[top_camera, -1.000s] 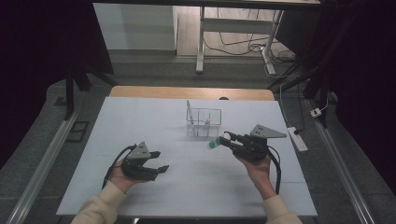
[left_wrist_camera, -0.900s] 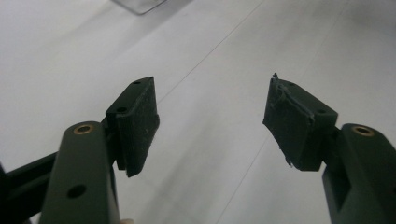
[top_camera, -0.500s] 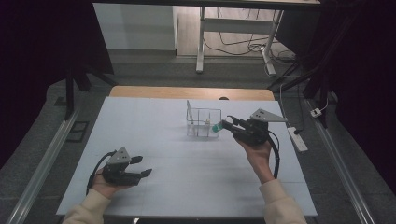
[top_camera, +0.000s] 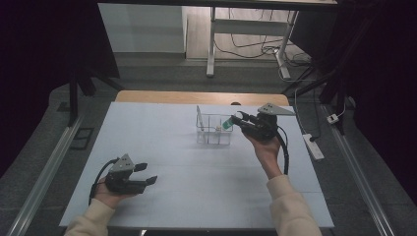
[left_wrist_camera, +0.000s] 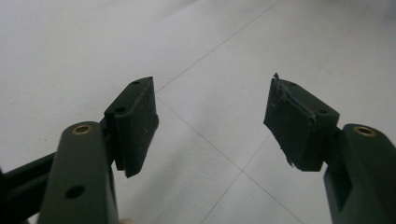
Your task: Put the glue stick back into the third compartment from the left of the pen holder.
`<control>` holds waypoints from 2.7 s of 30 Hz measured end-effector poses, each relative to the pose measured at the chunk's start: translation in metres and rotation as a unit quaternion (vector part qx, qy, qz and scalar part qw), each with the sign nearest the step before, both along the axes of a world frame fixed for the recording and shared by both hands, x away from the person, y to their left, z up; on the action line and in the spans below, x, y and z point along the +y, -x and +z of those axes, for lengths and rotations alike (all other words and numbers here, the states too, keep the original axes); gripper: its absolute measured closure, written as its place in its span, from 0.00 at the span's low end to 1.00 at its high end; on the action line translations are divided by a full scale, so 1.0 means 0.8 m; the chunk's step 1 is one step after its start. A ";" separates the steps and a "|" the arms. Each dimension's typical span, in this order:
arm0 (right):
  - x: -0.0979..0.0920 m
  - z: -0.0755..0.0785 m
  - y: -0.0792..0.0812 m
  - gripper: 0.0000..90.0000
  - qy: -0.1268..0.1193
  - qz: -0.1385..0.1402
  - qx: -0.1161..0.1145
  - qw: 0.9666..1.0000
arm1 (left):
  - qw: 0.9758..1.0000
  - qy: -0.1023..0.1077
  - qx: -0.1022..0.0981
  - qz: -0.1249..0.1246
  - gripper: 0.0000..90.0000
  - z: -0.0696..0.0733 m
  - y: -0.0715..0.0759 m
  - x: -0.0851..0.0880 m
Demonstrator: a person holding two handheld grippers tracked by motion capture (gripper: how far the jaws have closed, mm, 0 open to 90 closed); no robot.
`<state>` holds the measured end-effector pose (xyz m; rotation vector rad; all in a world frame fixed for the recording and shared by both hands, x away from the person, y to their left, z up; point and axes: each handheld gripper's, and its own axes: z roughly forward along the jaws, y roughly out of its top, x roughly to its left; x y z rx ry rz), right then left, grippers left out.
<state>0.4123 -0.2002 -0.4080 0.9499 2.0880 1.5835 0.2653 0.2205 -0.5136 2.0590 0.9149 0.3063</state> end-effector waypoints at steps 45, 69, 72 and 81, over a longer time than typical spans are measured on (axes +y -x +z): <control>-0.007 -0.022 -0.004 0.57 0.048 -0.017 0.014 0.999 | 1.000 -0.006 0.012 -0.004 0.37 -0.006 -0.003 0.000; -0.102 -0.076 0.105 0.53 0.076 0.006 0.025 0.997 | 1.000 -0.005 0.011 0.002 0.37 -0.006 -0.005 0.000; -0.114 -0.084 0.111 0.53 0.085 0.003 0.031 0.996 | 1.000 -0.005 0.009 0.003 0.37 -0.006 -0.005 -0.001; -0.130 -0.099 0.116 0.52 0.103 0.001 0.039 0.994 | 1.000 -0.002 0.004 0.005 0.37 -0.005 -0.005 -0.001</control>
